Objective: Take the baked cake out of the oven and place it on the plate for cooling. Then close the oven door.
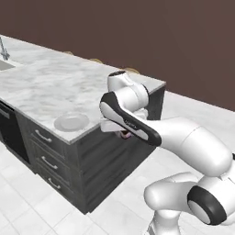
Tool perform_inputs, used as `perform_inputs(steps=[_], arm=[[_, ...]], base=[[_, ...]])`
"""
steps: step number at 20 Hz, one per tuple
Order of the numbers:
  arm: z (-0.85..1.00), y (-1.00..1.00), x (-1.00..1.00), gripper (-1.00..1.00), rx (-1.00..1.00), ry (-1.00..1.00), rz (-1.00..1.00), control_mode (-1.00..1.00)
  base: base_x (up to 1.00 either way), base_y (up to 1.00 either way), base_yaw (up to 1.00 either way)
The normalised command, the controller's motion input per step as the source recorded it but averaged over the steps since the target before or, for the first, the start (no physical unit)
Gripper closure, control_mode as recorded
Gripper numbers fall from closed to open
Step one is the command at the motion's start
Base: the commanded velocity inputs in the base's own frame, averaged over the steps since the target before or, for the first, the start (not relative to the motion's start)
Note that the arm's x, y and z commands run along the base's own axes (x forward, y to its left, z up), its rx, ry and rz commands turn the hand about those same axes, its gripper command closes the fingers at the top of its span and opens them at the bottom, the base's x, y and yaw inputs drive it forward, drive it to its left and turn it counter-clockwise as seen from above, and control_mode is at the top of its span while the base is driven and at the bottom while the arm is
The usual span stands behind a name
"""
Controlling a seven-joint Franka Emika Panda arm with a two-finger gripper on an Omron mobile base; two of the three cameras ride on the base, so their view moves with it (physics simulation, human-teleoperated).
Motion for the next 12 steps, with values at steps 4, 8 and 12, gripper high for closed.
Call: perform_inputs(steps=[4, 8, 12], arm=[[0.0, 0.0, 0.0, 1.0, 0.0, 0.0, 0.0, 1.0], [0.0, 0.0, 0.0, 1.0, 0.0, 0.0, 0.0, 1.0], [0.0, 0.0, 0.0, 1.0, 0.0, 0.0, 0.0, 1.0]], base=[[0.71, 0.42, 0.35], [0.95, 0.28, 0.2], [0.99, 0.22, 0.18]])
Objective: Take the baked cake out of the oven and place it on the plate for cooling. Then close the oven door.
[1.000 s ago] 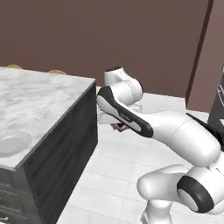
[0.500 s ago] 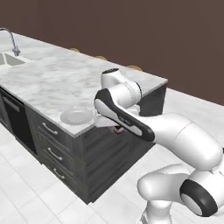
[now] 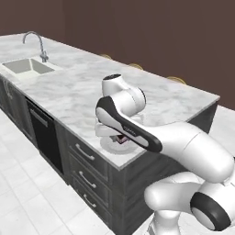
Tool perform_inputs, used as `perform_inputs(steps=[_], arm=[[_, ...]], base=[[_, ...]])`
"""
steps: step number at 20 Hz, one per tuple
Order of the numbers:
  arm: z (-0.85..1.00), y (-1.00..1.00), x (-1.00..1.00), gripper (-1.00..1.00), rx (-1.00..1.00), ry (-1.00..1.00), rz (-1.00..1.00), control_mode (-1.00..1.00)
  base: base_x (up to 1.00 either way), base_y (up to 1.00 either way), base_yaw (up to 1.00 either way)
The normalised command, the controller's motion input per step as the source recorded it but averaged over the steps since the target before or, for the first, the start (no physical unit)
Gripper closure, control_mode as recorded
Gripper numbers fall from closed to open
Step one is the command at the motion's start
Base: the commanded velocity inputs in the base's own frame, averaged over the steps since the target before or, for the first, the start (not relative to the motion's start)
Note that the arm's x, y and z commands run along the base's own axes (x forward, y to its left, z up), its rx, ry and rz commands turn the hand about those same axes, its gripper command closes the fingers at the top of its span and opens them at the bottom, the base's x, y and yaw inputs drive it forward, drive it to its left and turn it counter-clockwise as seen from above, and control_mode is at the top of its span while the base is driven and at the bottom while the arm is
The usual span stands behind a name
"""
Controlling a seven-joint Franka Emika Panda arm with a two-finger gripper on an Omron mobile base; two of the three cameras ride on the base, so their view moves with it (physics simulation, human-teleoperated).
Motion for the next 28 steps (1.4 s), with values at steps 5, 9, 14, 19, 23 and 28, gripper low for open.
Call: perform_inputs(steps=[5, 9, 14, 19, 23, 28], arm=[[0.0, 0.0, 0.0, 1.0, 0.0, 0.0, 0.0, 1.0], [0.0, 0.0, 0.0, 1.0, 0.0, 0.0, 0.0, 1.0], [0.0, -0.3, 0.07, 1.0, 0.01, 0.08, 0.03, -1.0], [-0.21, -0.7, 0.14, 1.0, 0.01, 0.09, 0.02, -1.0], [-0.4, -0.64, 0.19, 1.0, 0.02, 0.07, 0.04, -1.0], [-0.48, -0.23, 0.16, 1.0, 0.02, 0.09, 0.08, -1.0]], base=[[0.95, 0.07, 0.17], [0.66, -0.01, 0.13], [0.06, -0.02, 0.02], [0.0, 0.0, 0.0], [0.0, 0.0, 0.0], [0.0, 0.0, 0.0]])
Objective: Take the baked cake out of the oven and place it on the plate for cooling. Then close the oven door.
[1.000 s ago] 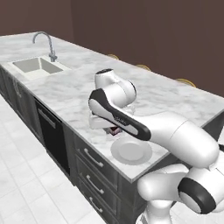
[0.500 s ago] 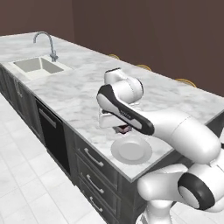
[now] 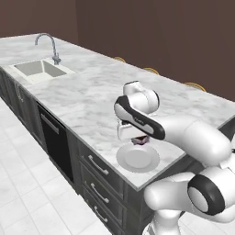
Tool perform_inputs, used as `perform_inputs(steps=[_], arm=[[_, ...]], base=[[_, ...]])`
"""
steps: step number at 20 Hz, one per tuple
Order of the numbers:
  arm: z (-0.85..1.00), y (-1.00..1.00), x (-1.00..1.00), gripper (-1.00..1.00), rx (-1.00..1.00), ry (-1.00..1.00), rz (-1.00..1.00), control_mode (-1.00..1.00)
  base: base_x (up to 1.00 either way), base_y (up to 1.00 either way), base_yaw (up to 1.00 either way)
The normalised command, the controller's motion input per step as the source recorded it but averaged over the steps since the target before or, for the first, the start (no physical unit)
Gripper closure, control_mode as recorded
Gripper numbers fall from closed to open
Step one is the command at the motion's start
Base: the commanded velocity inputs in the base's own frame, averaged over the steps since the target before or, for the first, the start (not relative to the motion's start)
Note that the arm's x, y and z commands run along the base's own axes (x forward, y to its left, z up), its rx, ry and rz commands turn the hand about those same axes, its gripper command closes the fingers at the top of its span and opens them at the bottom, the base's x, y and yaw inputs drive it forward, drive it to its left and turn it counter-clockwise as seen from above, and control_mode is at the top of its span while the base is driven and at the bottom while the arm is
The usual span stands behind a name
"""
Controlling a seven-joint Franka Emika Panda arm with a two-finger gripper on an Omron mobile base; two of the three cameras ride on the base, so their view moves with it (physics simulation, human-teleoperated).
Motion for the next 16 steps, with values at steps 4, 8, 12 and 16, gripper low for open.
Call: perform_inputs(steps=[4, 8, 12, 16], arm=[[-0.51, -0.15, 0.08, 1.0, 0.01, 0.03, 0.13, -1.0], [-0.6, -0.3, 0.16, 1.0, 0.03, 0.0, 0.13, -1.0], [-0.68, -0.24, 0.15, 1.0, 0.03, 0.0, 0.13, -1.0], [-0.52, -0.06, 0.0, 1.0, 0.07, 0.0, 0.13, -1.0]], base=[[0.0, 0.0, 0.0], [0.0, 0.0, 0.0], [0.0, 0.0, 0.0], [0.0, 0.0, 0.0]])
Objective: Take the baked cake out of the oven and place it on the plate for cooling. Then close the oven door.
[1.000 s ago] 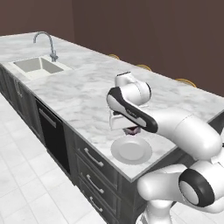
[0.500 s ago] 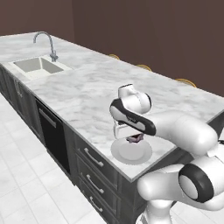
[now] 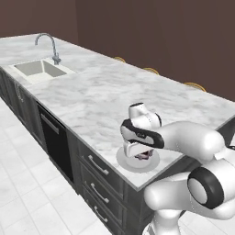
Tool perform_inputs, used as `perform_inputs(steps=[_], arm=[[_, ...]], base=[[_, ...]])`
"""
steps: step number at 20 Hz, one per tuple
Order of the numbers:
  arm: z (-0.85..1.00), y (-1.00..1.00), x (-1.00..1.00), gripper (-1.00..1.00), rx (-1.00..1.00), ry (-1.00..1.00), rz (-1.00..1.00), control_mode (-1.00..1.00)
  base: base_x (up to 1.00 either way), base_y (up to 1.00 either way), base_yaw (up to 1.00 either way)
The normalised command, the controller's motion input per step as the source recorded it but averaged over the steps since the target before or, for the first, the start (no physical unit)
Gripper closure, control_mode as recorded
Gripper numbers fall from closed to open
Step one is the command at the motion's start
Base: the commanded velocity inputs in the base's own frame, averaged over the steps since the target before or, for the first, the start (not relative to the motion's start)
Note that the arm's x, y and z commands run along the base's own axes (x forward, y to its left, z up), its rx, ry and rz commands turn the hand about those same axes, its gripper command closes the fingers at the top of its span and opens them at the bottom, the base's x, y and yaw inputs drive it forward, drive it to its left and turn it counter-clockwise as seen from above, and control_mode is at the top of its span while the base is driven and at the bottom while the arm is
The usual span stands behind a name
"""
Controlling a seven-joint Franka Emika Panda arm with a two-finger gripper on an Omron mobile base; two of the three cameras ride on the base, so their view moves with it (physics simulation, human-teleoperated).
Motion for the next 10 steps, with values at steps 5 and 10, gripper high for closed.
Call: perform_inputs(steps=[5, 10], arm=[[-0.27, 0.0, 0.11, 1.0, 0.07, 0.0, 0.11, -1.0], [-0.15, 0.0, 0.24, 1.0, 0.06, 0.0, 0.09, -1.0]], base=[[0.0, 0.0, 0.0], [0.0, 0.0, 0.0]])
